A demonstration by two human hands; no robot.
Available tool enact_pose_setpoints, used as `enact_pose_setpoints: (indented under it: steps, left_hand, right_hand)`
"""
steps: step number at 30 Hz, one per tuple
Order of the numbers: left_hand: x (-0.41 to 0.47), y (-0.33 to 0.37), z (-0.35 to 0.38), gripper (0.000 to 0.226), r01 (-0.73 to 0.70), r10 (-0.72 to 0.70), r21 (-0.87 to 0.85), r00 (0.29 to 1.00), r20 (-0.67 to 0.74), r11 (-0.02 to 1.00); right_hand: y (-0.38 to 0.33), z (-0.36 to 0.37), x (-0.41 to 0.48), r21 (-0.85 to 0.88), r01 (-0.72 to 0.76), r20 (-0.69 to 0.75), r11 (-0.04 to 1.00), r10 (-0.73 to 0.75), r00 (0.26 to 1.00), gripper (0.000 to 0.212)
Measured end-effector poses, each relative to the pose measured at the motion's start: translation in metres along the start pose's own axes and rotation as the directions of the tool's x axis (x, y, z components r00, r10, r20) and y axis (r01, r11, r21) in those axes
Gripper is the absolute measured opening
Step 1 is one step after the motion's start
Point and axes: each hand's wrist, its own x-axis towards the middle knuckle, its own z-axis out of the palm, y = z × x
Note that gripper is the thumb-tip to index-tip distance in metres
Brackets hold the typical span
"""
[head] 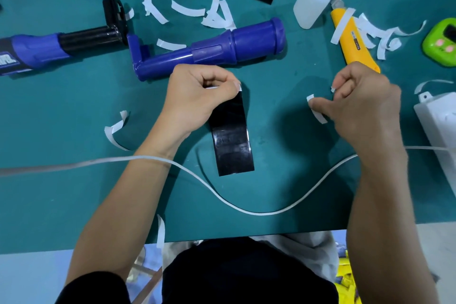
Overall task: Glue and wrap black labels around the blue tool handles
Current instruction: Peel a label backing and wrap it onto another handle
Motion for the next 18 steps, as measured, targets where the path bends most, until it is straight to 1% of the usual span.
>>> enact_pose_setpoints:
  steps: [4, 7, 10, 13, 18]
  left_hand:
    - [-0.0002, -0.0015, -0.0003, 0.021, -0.005, 0.005, 0.009, 1.0, 0.005, 1.0]
    - [0.0016, -0.0028, -0.0007, 0.021, 0.001, -0.001, 0.014, 1.0, -0.001, 1.0]
    - [0.0023, -0.0028, -0.0015, 0.024, 0.0, 0.0, 0.021, 1.0, 0.002, 1.0]
    - [0.003, -0.0033, -0.0016, 0.021, -0.007, 0.007, 0.022, 1.0, 0.002, 1.0]
    - [0.0034, -0.0043, -0.0015, 0.023, -0.013, 0.013, 0.025, 1.0, 0.008, 1.0]
  right_hand:
    - [0.0056, 0.0048, -0.0109, 0.15, 0.149, -0.007, 0.977, -0.149, 0.989, 0.03]
    - [0.0072, 0.0063, -0.0112, 0.187, 0.209, -0.006, 0.96, -0.212, 0.977, 0.019]
    - [0.0063, 0.006, -0.0112, 0.158, 0.243, -0.009, 0.957, -0.245, 0.969, 0.014]
    - [0.007, 0.0045, -0.01, 0.163, 0.264, -0.025, 0.951, -0.263, 0.964, 0.011]
    - [0.0061, 0.0095, -0.0104, 0.015, 0.26, -0.033, 0.966, -0.259, 0.965, 0.019]
